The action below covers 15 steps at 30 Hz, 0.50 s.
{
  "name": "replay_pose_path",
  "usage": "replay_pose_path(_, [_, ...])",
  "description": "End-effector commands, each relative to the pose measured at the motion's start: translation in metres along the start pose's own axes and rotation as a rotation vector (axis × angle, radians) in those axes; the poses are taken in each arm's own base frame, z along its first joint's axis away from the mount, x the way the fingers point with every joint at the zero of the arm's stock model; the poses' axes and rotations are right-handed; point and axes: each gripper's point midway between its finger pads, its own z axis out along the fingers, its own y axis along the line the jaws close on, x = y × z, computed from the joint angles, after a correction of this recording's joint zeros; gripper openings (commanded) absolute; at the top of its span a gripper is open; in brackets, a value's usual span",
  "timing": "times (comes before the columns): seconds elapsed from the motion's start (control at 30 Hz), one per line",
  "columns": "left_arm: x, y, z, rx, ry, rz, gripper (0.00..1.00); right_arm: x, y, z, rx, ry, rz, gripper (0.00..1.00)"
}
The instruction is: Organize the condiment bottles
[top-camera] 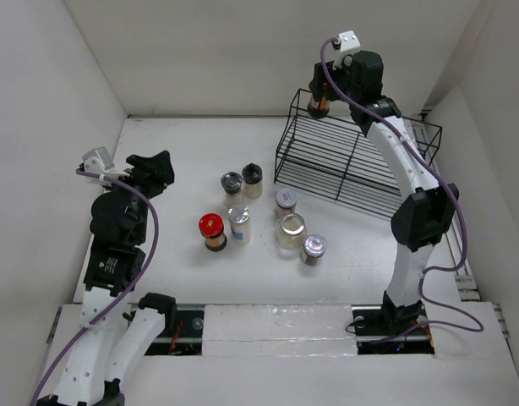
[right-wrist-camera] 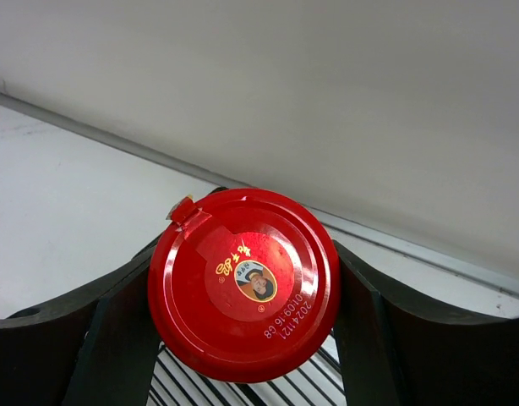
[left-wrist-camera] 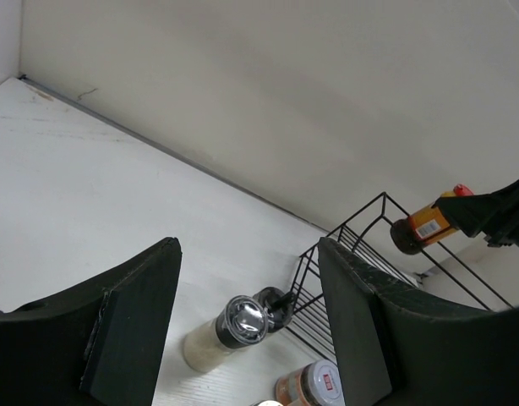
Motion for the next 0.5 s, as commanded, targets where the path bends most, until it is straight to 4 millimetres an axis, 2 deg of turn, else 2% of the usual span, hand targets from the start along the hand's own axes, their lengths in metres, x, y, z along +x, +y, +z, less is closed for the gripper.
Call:
replay_pose_path(0.0, [-0.006,-0.007,0.001,0.035,-0.027,0.006,0.62,-0.051,0.008,-0.001,-0.03,-0.181,-0.033,0.52])
replay_pose_path(0.03, [-0.005,-0.008,0.001,0.042,-0.022,0.006,0.62,-0.036,0.008,0.01,-0.032,-0.152,-0.03,0.54])
replay_pose_path(0.17, [-0.008,-0.009,-0.001,0.047,-0.03,0.003,0.62,-0.016,0.013,0.027,-0.044,-0.119,-0.027,0.56])
replay_pose_path(0.3, [-0.008,-0.009,-0.001,0.047,-0.03,0.003,0.62,-0.012,0.024,0.029,-0.051,-0.109,-0.018,0.61])
replay_pose_path(0.37, [-0.008,-0.009,-0.001,0.047,-0.03,0.003,0.62,-0.007,0.022,0.03,-0.038,-0.1,-0.017,0.65])
replay_pose_path(0.47, [-0.007,-0.01,-0.001,0.055,-0.025,0.004,0.62,-0.005,0.022,0.03,-0.038,-0.09,-0.016,0.8])
